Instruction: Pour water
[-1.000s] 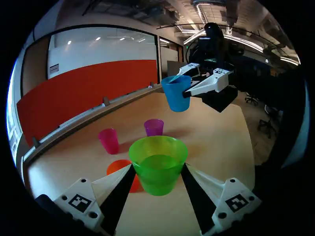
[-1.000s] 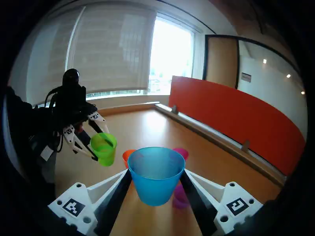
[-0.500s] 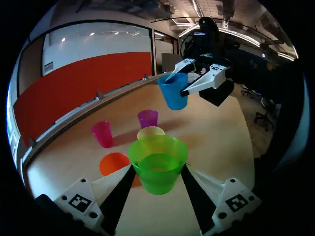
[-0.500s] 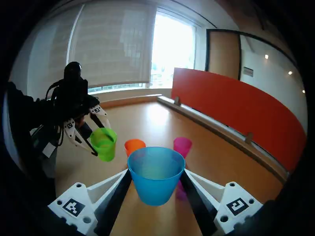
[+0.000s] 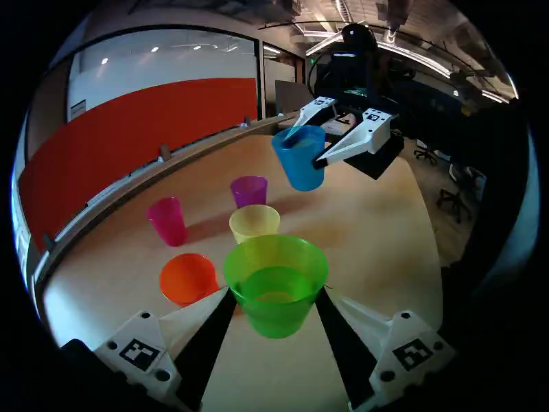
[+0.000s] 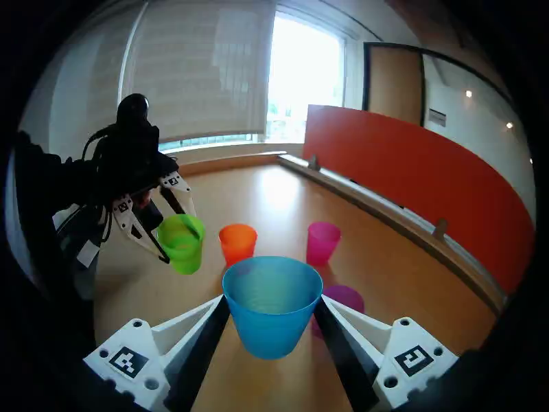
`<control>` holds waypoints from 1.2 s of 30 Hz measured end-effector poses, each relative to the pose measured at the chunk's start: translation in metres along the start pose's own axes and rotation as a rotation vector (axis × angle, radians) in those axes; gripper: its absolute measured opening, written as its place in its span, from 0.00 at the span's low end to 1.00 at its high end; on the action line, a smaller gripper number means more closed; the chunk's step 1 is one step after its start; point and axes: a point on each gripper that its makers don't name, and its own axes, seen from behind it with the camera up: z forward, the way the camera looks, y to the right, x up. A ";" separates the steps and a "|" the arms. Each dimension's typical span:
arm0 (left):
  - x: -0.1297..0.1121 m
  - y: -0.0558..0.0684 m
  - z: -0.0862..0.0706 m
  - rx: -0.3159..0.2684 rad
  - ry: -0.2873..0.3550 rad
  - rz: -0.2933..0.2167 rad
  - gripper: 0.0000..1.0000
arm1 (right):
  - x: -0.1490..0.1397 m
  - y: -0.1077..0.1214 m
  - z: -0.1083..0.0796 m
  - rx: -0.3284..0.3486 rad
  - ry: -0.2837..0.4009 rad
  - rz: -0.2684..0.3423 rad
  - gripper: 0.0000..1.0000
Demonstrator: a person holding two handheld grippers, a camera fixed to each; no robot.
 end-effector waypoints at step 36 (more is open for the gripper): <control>-0.045 -0.013 0.015 -0.008 -0.145 0.023 0.81 | -0.060 -0.004 0.026 0.050 -0.103 0.000 0.88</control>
